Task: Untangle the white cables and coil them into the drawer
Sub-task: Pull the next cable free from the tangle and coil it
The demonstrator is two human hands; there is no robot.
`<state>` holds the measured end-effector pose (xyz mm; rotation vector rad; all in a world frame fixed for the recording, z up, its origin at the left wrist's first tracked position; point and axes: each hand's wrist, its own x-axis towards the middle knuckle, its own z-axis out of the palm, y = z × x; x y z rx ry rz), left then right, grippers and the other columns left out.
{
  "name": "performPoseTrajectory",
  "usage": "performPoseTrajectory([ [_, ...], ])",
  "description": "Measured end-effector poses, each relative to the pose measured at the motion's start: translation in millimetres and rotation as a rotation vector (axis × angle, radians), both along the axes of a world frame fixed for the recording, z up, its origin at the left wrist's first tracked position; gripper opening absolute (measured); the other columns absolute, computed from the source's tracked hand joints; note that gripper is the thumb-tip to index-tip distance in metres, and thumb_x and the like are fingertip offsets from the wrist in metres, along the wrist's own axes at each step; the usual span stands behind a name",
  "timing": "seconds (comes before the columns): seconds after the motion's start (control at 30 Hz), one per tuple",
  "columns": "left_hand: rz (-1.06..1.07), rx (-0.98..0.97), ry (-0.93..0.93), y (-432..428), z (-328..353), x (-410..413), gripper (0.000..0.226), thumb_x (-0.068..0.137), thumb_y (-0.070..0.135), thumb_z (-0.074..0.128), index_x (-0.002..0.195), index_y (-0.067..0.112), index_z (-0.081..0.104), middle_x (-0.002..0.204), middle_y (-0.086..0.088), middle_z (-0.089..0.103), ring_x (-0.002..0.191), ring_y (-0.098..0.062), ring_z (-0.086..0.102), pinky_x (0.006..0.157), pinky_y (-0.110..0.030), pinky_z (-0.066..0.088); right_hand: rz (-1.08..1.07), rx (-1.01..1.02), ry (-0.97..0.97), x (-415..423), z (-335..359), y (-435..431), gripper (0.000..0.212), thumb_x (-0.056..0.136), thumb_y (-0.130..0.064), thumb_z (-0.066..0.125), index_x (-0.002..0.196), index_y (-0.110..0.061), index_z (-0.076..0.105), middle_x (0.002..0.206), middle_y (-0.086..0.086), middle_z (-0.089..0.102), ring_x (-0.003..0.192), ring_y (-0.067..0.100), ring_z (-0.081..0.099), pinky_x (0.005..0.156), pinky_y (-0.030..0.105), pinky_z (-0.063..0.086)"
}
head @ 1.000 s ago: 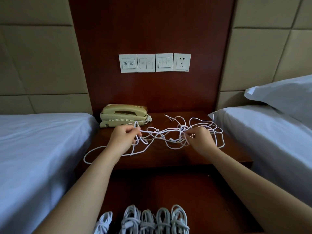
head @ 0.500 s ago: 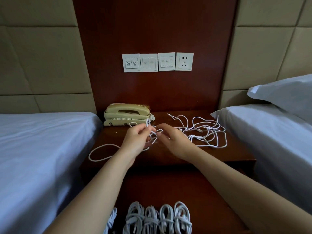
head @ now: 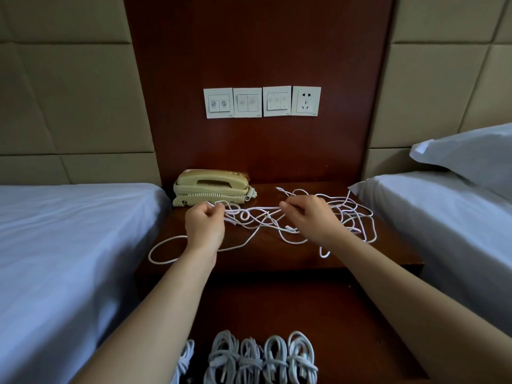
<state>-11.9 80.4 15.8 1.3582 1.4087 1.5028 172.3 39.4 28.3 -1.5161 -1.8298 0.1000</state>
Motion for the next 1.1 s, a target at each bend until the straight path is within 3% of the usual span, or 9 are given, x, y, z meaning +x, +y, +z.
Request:
performPoseTrajectory([
  [0.1, 0.089, -0.032, -0.026, 5, -1, -12, 0.024, 0.093, 0.014, 0.049, 0.07, 0.007, 0.051, 0.057, -0.003, 0.037, 0.055, -0.016, 0.031, 0.049, -0.028, 0.024, -0.078, 0.019, -0.012, 13, 5, -1, 0.046, 0.099, -0.026, 0.044, 0.055, -0.016, 0.034, 0.051, -0.003, 0.036, 0.049, 0.013, 0.034, 0.052, 0.033, 0.024],
  [0.2, 0.091, -0.028, -0.018, 13, -2, -32, 0.019, 0.095, 0.016, 0.049, 0.083, 0.005, 0.059, 0.065, -0.001, 0.046, 0.071, -0.02, 0.042, 0.059, -0.028, 0.031, -0.142, 0.019, -0.014, 31, 6, -6, 0.048, 0.099, -0.027, 0.043, 0.054, -0.016, 0.033, 0.049, -0.003, 0.036, 0.047, 0.012, 0.035, 0.048, 0.024, 0.024],
  [0.3, 0.076, -0.041, 0.043, 15, -4, -43, 0.029, 0.097, 0.022, 0.046, 0.073, 0.011, 0.058, 0.08, -0.005, 0.056, 0.084, -0.02, 0.048, 0.073, -0.026, 0.032, -0.202, 0.017, -0.045, 38, 4, -8, 0.047, 0.099, -0.028, 0.043, 0.054, -0.014, 0.039, 0.048, -0.002, 0.039, 0.048, 0.013, 0.038, 0.049, 0.019, 0.031],
  [0.4, -0.109, -0.147, 0.002, 15, -7, -42, 0.039, 0.101, 0.024, 0.038, 0.069, 0.01, 0.054, 0.094, -0.004, 0.065, 0.089, -0.016, 0.057, 0.077, -0.03, 0.04, -0.238, 0.048, -0.114, 40, -1, -4, 0.047, 0.099, -0.029, 0.044, 0.054, -0.014, 0.039, 0.049, -0.002, 0.04, 0.048, 0.012, 0.039, 0.047, 0.02, 0.028],
  [0.5, -0.218, -0.279, -0.052, 12, -8, -36, 0.042, 0.102, 0.029, 0.033, 0.071, 0.011, 0.054, 0.081, -0.005, 0.062, 0.069, -0.015, 0.06, 0.061, -0.026, 0.042, -0.304, 0.1, -0.175, 44, -9, 2, 0.045, 0.097, -0.027, 0.047, 0.055, -0.013, 0.042, 0.051, 0.0, 0.044, 0.051, 0.018, 0.041, 0.046, 0.024, 0.024],
  [0.63, -0.236, -0.241, -0.122, 11, -9, -35, 0.034, 0.099, 0.025, 0.043, 0.07, 0.01, 0.053, 0.051, 0.001, 0.042, 0.037, -0.007, 0.039, 0.042, -0.018, 0.039, -0.412, 0.157, -0.252, 49, -17, 6, 0.034, 0.095, -0.023, 0.051, 0.067, -0.007, 0.058, 0.063, 0.009, 0.056, 0.063, 0.027, 0.051, 0.054, 0.03, 0.025],
  [0.87, -0.44, -0.07, -0.186, -4, -6, -11, 0.025, 0.096, 0.014, 0.049, 0.073, 0.006, 0.053, 0.053, 0.002, 0.043, 0.048, -0.01, 0.041, 0.051, -0.021, 0.042, -0.302, 0.053, -0.467, 18, -24, 7, 0.028, 0.098, -0.027, 0.039, 0.11, -0.015, 0.062, 0.107, 0.005, 0.062, 0.104, 0.027, 0.054, 0.085, 0.035, 0.035],
  [0.97, -0.473, -0.024, -0.222, -7, -4, -1, 0.027, 0.096, 0.014, 0.051, 0.069, 0.009, 0.052, 0.049, 0.005, 0.044, 0.047, -0.009, 0.042, 0.048, -0.019, 0.041, -0.022, -0.05, -0.206, -10, -21, 4, 0.03, 0.1, -0.028, 0.039, 0.107, -0.01, 0.061, 0.1, 0.01, 0.063, 0.094, 0.028, 0.058, 0.084, 0.038, 0.043],
  [1.1, -0.488, 0.005, -0.198, -10, -3, 9, 0.027, 0.095, 0.016, 0.051, 0.069, 0.01, 0.055, 0.049, 0.007, 0.047, 0.045, -0.006, 0.044, 0.052, -0.022, 0.04, 0.256, -0.175, 0.242, -46, -15, -3, 0.023, 0.099, -0.021, 0.044, 0.083, -0.012, 0.059, 0.075, 0.006, 0.059, 0.071, 0.013, 0.052, 0.071, 0.032, 0.041],
])
